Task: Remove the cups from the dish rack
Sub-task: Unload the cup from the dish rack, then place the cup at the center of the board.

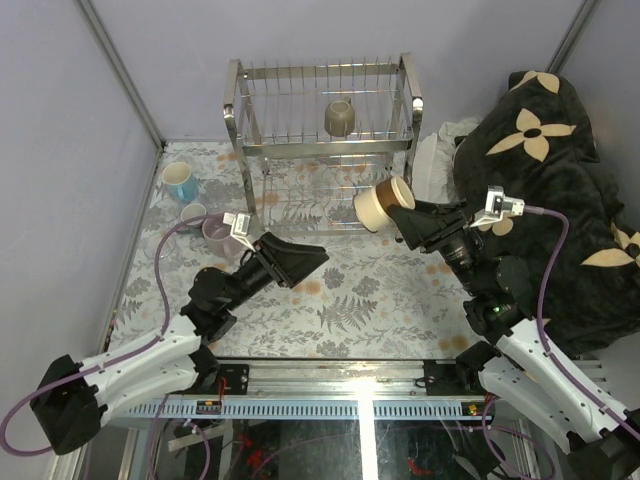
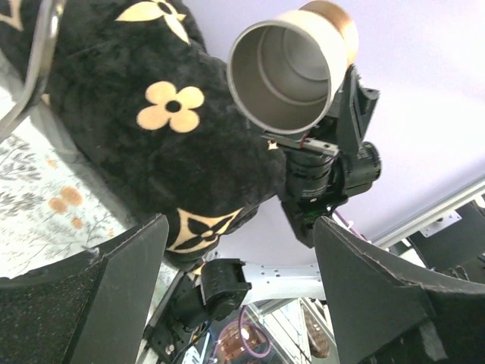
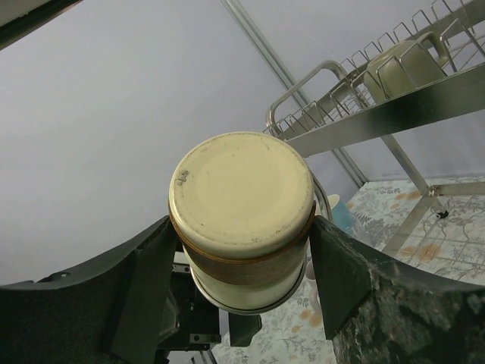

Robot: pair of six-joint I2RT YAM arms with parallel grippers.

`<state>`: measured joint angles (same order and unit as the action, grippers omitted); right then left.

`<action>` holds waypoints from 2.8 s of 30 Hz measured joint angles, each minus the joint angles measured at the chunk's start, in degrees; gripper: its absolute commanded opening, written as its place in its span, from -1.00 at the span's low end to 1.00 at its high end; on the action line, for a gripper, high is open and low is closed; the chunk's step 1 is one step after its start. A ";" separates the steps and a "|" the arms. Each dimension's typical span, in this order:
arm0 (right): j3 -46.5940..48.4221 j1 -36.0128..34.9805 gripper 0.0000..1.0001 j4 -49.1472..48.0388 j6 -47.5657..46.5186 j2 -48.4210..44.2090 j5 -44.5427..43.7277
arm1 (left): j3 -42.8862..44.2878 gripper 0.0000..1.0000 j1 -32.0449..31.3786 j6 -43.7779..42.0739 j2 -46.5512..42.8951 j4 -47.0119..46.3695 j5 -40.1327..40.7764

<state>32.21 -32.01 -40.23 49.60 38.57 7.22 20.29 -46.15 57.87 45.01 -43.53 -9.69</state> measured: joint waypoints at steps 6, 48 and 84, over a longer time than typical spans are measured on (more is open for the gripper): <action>-2.38 0.00 -1.00 -1.29 1.22 -0.42 0.46 | 5.05 0.54 -1.46 0.46 6.78 -5.77 -1.05; -7.43 0.00 -1.00 -2.14 3.32 -1.60 5.95 | 17.25 -0.28 -7.82 -6.25 22.75 -10.80 3.72; -10.60 -0.24 0.81 10.60 -5.05 -14.12 2.58 | 20.20 -1.00 -8.33 -8.55 4.83 25.03 23.82</action>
<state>21.61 -32.25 -29.63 44.56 24.45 9.80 40.49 -54.48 49.32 49.84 -18.50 14.13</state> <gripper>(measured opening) 0.900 0.037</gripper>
